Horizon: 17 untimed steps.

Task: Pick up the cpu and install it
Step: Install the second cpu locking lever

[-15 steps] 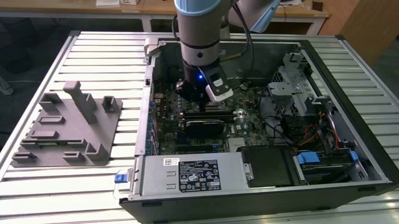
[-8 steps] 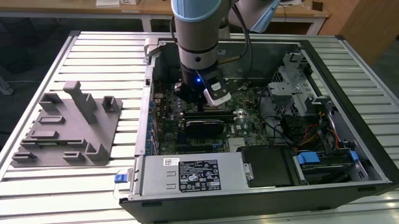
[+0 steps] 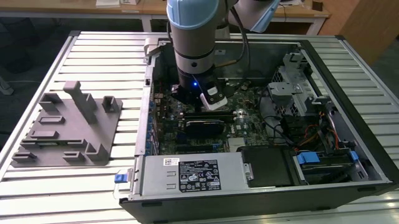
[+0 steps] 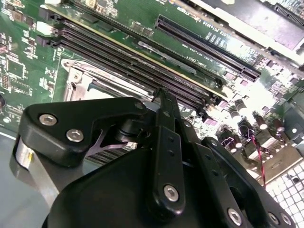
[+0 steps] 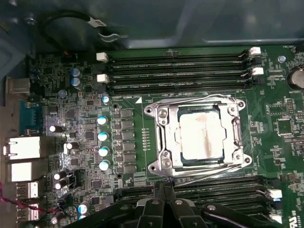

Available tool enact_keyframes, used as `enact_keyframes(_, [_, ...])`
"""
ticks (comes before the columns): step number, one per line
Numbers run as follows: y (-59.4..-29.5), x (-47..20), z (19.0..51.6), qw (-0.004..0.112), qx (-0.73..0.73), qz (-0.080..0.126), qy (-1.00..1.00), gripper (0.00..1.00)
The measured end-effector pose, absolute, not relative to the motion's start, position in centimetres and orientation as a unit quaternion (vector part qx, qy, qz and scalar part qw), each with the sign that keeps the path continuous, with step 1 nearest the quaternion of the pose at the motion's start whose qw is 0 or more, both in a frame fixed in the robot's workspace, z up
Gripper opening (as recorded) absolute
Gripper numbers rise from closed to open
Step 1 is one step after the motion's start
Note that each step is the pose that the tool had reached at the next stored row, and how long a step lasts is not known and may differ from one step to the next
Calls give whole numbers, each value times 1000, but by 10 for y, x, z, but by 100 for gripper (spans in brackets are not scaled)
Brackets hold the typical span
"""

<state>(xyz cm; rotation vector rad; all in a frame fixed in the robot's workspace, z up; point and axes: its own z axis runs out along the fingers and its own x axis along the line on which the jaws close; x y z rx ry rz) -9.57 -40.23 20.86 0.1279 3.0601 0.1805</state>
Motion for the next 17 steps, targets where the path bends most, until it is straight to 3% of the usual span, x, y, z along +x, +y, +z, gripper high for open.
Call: enact_keyframes(17, [-409,-97,202,35,41,98,994,11])
